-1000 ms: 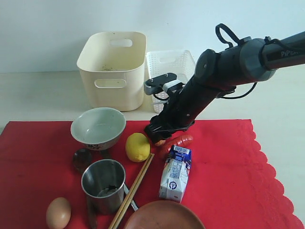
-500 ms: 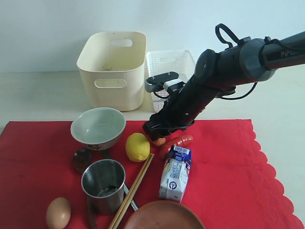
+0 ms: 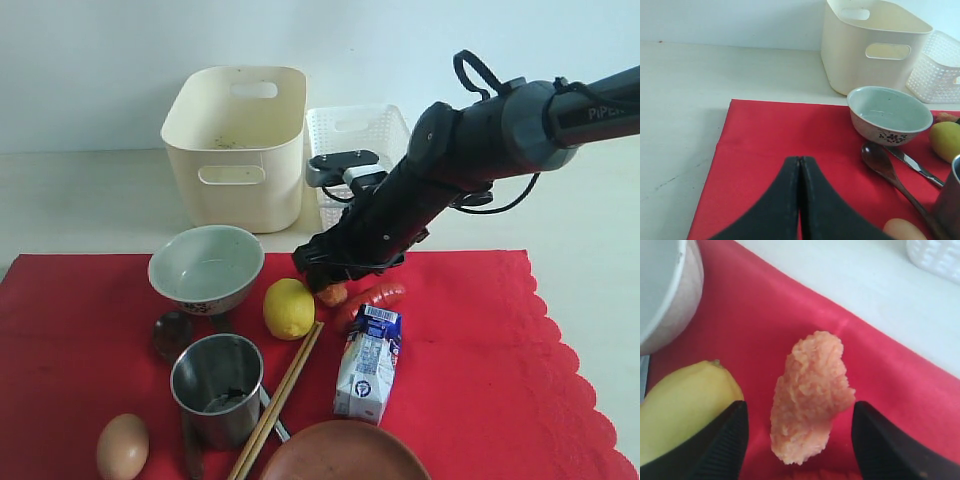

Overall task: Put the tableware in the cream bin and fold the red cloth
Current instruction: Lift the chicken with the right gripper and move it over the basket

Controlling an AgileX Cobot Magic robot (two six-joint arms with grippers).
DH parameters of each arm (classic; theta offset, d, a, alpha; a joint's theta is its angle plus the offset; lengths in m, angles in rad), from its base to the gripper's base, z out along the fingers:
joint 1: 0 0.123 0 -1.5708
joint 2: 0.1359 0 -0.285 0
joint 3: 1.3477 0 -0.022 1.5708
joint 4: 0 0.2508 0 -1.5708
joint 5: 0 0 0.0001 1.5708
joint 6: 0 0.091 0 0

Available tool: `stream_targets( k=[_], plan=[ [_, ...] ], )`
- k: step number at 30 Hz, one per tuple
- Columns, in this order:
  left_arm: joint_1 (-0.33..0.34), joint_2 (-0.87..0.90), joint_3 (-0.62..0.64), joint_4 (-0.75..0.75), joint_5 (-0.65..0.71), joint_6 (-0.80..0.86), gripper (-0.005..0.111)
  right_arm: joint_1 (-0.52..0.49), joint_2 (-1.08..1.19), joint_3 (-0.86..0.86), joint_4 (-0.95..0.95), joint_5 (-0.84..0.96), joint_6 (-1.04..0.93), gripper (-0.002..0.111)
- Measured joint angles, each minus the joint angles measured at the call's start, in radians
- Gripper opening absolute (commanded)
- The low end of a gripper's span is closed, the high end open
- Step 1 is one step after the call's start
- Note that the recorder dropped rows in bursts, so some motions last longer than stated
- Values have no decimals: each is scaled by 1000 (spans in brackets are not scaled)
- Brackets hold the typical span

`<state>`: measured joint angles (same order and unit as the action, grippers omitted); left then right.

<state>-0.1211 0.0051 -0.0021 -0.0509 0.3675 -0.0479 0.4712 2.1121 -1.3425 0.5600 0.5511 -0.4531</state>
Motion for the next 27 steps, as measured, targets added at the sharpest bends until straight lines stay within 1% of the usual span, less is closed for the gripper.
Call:
stream_targets(
  k=[5, 7, 9, 16, 21, 27],
  plan=[
    [0, 0, 0, 0, 0, 0, 0, 0, 32, -3, 2, -5, 6, 58],
    [0, 0, 0, 0, 0, 0, 0, 0, 44, -7, 4, -12, 8, 55],
    [0, 0, 0, 0, 0, 0, 0, 0, 47, -7, 6, -28, 11, 46],
    [0, 0, 0, 0, 0, 0, 0, 0, 52, -7, 12, -41, 30, 0],
    [0, 0, 0, 0, 0, 0, 0, 0, 29, -7, 12, -32, 46, 0],
    [0, 0, 0, 0, 0, 0, 0, 0, -78, -7, 14, 17, 53, 0]
  ],
)
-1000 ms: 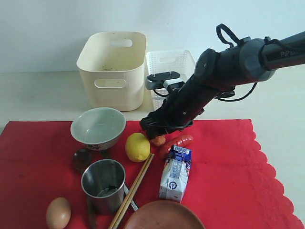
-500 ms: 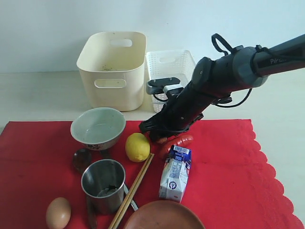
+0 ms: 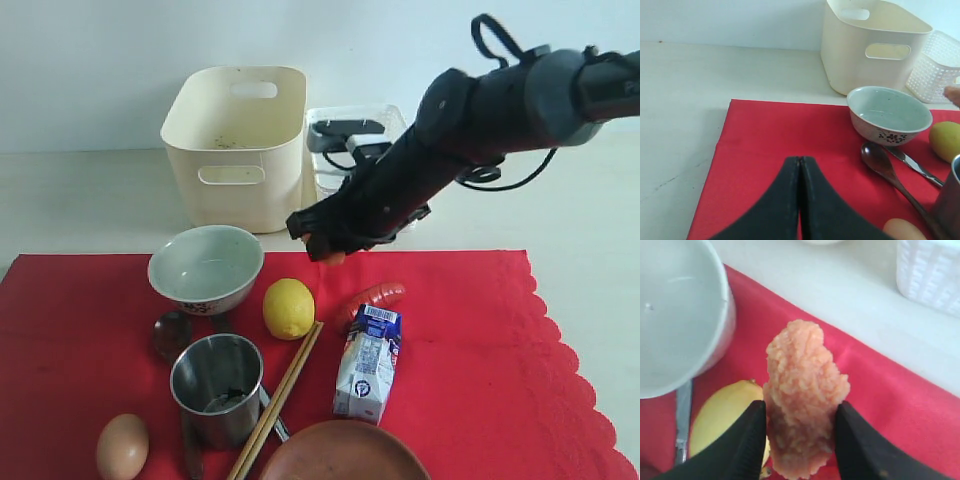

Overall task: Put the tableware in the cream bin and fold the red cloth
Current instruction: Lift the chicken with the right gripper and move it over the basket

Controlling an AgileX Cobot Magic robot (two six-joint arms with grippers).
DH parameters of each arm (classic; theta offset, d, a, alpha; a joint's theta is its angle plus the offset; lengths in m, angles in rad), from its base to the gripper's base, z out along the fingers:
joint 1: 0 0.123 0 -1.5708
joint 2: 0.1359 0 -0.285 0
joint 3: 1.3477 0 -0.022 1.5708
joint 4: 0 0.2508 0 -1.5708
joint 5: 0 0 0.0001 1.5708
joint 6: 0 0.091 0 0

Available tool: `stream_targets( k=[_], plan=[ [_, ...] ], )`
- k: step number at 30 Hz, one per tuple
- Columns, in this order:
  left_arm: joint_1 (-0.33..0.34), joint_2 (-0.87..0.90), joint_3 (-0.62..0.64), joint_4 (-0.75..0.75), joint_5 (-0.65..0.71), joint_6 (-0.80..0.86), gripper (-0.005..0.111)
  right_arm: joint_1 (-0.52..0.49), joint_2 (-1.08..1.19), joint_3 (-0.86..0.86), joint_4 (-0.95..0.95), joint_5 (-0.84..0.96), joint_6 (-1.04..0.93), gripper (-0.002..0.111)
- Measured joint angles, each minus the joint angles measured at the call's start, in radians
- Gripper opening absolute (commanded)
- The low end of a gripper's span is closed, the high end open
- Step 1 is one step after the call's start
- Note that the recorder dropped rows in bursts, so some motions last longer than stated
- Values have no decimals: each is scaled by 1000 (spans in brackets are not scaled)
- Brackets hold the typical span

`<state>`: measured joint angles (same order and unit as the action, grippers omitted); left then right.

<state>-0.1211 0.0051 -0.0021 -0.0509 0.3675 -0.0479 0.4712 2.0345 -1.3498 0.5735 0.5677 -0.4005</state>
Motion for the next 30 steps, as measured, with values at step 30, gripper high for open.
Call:
stream_targets(
  k=[30],
  plan=[
    [0, 0, 0, 0, 0, 0, 0, -54, -183, -80, -8, -193, -146, 0]
  ],
)
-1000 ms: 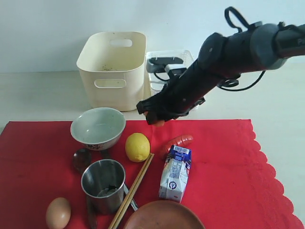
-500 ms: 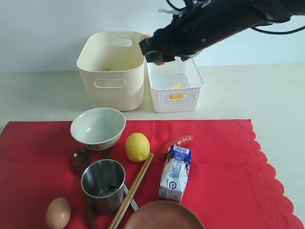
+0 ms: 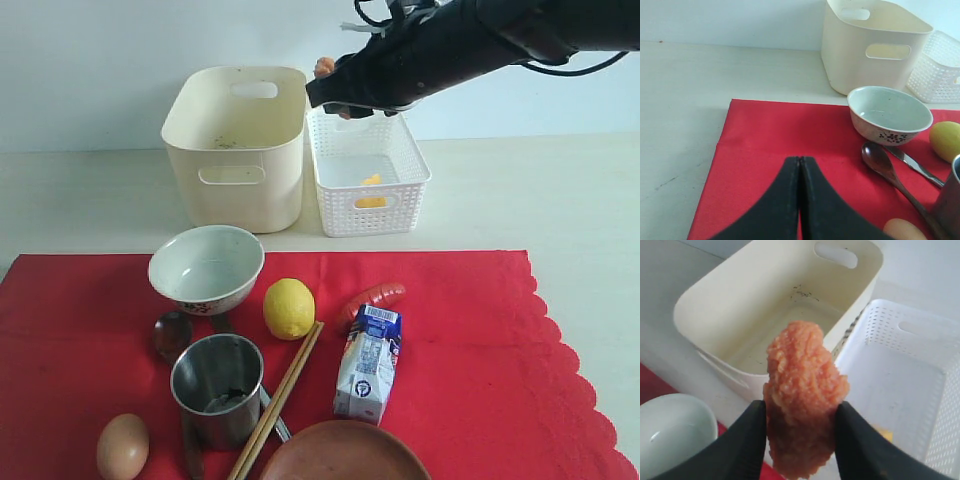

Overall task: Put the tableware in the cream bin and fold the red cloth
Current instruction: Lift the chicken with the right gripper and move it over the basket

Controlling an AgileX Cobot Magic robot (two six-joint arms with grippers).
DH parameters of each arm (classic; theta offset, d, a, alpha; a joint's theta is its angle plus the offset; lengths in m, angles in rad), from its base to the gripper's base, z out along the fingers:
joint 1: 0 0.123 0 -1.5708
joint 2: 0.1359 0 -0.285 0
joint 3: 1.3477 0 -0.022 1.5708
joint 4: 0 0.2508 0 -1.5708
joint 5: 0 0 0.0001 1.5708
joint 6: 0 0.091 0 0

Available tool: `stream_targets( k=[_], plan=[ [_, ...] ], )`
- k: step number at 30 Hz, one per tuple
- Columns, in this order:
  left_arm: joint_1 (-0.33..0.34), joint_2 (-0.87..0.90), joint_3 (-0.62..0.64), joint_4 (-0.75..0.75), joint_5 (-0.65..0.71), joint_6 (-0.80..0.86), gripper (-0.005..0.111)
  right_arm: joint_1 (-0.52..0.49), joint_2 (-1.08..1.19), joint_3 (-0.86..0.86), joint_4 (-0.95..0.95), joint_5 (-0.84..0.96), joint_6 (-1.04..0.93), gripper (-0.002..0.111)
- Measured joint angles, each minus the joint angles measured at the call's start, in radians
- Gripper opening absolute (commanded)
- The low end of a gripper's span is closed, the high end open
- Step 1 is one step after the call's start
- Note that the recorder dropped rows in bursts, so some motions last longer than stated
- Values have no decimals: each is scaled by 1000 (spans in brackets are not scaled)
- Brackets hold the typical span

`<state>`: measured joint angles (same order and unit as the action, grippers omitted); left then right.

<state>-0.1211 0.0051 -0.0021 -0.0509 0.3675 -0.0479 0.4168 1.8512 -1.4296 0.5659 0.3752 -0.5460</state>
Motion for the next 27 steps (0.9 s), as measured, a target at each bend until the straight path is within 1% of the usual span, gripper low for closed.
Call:
stream_targets(
  k=[4, 12, 15, 20, 23, 26, 27],
  plan=[
    [0, 0, 0, 0, 0, 0, 0, -52, 131, -111, 0, 14, -2, 0],
    [0, 0, 0, 0, 0, 0, 0, -58, 374, -355, -24, 46, -2, 0],
    [0, 0, 0, 0, 0, 0, 0, -60, 438, -392, -131, 50, 13, 0],
    [0, 0, 0, 0, 0, 0, 0, -66, 488, -396, -208, 57, 34, 1],
    [0, 0, 0, 0, 0, 0, 0, -67, 505, -396, -230, 71, 41, 11],
    [0, 0, 0, 0, 0, 0, 0, -67, 509, -398, -239, 71, 44, 27],
    [0, 0, 0, 0, 0, 0, 0, -67, 511, -398, -239, 71, 44, 35]
  ],
)
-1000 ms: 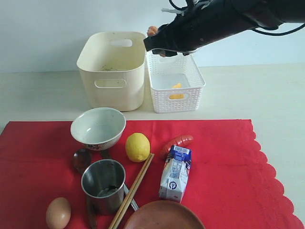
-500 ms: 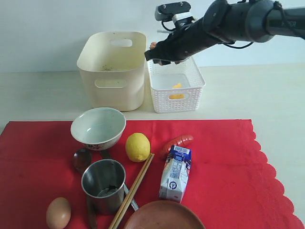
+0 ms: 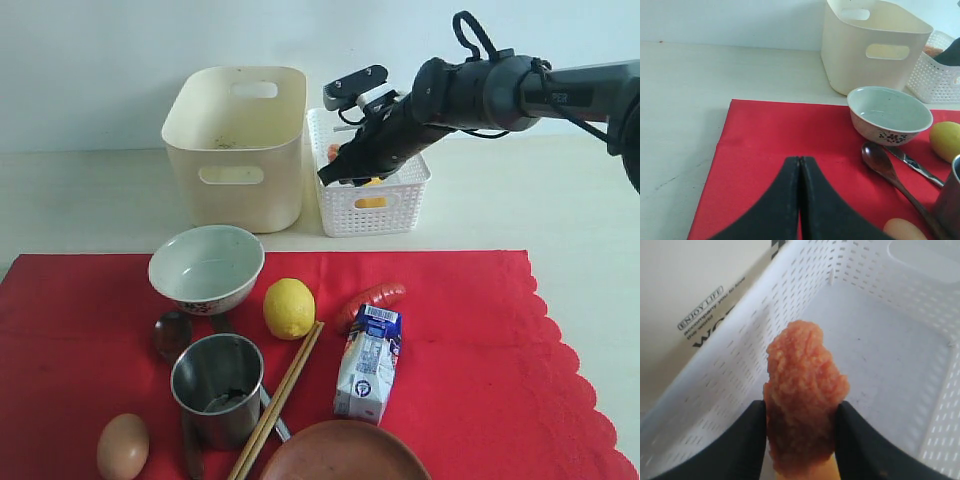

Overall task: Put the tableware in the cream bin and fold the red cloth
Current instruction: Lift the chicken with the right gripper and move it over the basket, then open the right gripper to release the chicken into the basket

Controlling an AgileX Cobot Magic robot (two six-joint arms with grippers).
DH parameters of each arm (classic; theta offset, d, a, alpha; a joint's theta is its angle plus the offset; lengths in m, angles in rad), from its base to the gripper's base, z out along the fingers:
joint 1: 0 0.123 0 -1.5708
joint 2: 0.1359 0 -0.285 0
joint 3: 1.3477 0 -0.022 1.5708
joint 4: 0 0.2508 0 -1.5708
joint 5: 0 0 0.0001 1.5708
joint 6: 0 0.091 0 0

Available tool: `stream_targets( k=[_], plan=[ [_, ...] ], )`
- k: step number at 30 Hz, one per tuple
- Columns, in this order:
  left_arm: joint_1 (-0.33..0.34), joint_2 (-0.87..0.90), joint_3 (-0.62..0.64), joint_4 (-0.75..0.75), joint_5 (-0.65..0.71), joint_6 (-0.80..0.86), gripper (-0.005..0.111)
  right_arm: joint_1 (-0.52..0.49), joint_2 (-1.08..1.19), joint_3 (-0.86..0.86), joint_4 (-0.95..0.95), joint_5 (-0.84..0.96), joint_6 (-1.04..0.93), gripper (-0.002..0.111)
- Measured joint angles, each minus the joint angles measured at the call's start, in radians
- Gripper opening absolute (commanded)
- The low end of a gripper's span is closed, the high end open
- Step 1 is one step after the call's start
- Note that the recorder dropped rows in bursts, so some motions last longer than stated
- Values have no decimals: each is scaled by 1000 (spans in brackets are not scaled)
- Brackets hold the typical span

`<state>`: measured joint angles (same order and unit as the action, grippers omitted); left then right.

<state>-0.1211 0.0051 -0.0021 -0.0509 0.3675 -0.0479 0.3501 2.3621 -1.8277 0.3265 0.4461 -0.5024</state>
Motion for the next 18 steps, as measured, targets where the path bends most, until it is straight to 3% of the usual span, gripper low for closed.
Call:
stream_targets(
  k=[3, 7, 18],
  plan=[
    [0, 0, 0, 0, 0, 0, 0, 0, 0, -2, -2, 1, 4, 61],
    [0, 0, 0, 0, 0, 0, 0, 0, -12, -2, -4, 20, 40, 83],
    [0, 0, 0, 0, 0, 0, 0, 0, -189, -7, -8, 249, 118, 84]
  ],
)
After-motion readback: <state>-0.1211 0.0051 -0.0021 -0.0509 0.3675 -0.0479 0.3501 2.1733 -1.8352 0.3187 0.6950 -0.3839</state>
